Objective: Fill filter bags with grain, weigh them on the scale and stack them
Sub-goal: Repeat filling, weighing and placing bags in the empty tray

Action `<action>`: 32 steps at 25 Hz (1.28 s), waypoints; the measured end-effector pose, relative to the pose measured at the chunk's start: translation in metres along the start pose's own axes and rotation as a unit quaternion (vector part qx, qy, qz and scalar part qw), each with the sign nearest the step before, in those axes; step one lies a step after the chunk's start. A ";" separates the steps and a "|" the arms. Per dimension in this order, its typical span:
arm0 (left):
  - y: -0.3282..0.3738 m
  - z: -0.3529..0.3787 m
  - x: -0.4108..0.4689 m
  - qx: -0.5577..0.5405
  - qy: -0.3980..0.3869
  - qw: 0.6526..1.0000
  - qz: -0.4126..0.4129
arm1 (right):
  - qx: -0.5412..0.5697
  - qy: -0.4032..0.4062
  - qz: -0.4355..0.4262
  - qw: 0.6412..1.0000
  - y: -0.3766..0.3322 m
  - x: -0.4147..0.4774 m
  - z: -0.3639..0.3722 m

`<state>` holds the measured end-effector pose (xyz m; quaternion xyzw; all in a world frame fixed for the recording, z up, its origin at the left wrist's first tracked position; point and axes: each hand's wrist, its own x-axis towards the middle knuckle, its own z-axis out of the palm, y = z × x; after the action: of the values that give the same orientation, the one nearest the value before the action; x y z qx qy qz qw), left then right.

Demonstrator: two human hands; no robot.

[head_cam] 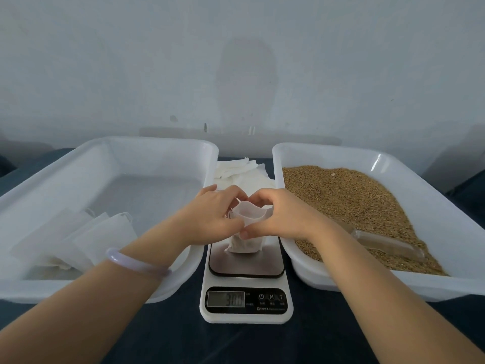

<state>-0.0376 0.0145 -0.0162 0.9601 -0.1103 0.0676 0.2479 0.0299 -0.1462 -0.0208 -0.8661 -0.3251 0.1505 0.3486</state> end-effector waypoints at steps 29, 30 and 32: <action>-0.002 0.000 -0.003 0.007 -0.011 1.000 -0.019 | -0.032 0.056 -0.043 0.997 0.001 0.002 0.002; -0.002 0.001 -0.002 0.023 -0.011 0.999 -0.021 | -0.016 0.072 -0.053 0.996 0.002 0.001 0.001; -0.003 0.002 0.001 0.012 -0.001 1.000 -0.028 | 0.007 0.093 -0.066 0.993 0.002 0.001 0.000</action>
<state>-0.0361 0.0158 -0.0195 0.9658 -0.0824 0.0606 0.2383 0.0311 -0.1468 -0.0220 -0.8503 -0.3470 0.0480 0.3929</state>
